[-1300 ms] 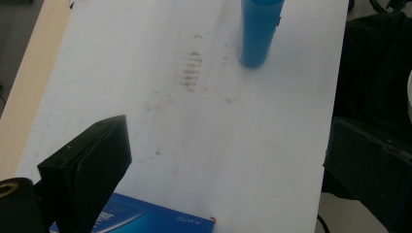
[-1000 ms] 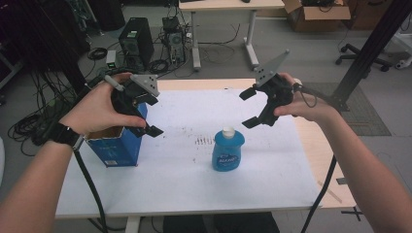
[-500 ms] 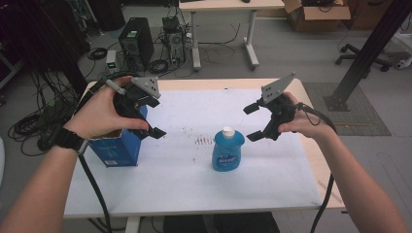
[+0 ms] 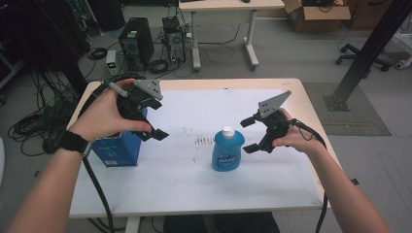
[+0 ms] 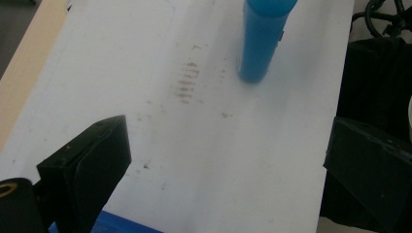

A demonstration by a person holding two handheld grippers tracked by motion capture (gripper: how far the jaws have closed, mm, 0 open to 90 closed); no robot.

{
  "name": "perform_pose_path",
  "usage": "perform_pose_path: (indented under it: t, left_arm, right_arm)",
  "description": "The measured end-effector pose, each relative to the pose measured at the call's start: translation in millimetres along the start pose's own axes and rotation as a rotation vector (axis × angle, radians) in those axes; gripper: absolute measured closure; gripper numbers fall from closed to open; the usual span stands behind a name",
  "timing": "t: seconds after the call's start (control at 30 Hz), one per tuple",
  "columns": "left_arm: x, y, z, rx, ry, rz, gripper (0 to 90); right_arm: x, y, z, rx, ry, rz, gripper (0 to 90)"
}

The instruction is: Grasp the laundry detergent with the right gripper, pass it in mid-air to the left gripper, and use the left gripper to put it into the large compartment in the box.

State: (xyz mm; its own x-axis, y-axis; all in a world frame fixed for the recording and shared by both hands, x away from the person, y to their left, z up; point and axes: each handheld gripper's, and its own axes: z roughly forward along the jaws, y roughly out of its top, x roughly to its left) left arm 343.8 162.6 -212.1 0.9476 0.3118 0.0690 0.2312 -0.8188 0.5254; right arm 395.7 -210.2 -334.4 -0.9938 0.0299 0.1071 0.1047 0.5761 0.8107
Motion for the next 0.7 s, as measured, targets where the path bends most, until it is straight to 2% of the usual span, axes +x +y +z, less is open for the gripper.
perform_pose_path:
  t: [0.37, 0.7]
  left_arm:
    - [-0.1, 0.2, 0.5, -0.006, -0.005, 0.005, 3.3]
    - [-0.2, 1.0, 0.5, -0.014, -0.005, 0.005, 3.3]
  right_arm:
    - [1.1, -11.2, 18.7, -0.011, 0.013, 0.008, 2.2]
    - [3.2, -14.8, 37.0, -0.046, 0.018, 0.012, 3.8]
